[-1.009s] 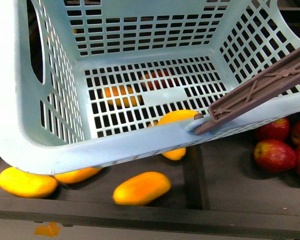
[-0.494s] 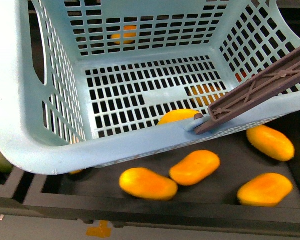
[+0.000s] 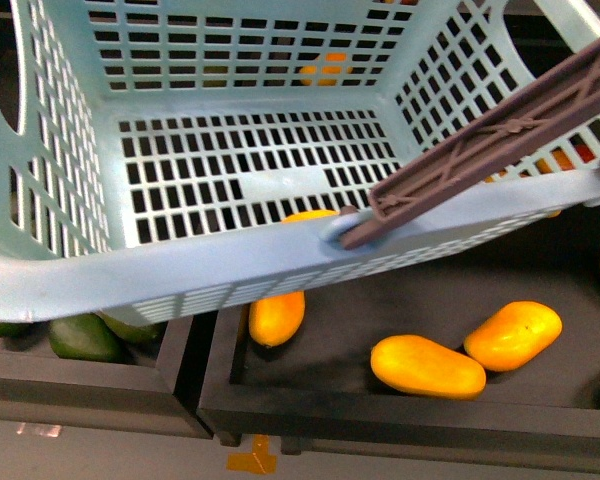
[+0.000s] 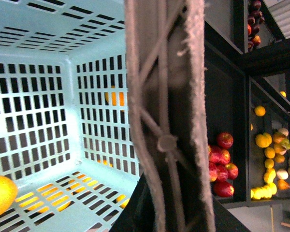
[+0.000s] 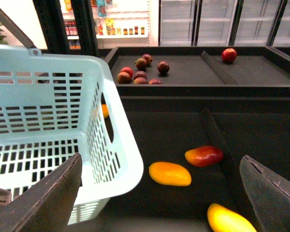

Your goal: Pick lemon and mango into basket

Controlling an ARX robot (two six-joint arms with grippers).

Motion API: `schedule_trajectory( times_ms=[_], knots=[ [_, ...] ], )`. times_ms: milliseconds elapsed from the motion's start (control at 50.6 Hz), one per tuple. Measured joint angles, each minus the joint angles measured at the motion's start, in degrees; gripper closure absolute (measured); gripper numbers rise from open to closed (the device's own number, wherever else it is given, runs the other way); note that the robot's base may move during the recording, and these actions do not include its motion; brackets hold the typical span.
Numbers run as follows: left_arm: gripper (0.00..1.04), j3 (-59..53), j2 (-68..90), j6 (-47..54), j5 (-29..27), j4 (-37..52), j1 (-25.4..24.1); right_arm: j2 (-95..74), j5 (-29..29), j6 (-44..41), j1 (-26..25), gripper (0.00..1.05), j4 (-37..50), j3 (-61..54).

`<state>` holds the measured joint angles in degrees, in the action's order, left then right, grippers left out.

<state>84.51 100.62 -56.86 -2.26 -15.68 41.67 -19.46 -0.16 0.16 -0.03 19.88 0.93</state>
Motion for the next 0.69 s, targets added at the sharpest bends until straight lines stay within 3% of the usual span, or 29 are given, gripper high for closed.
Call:
schedule_trajectory(
  times_ms=[692],
  knots=[
    [1.00,0.00,0.00,-0.92,1.01,0.00,0.50,0.00,0.02,0.00,0.00,0.09,0.00,0.00]
  ],
)
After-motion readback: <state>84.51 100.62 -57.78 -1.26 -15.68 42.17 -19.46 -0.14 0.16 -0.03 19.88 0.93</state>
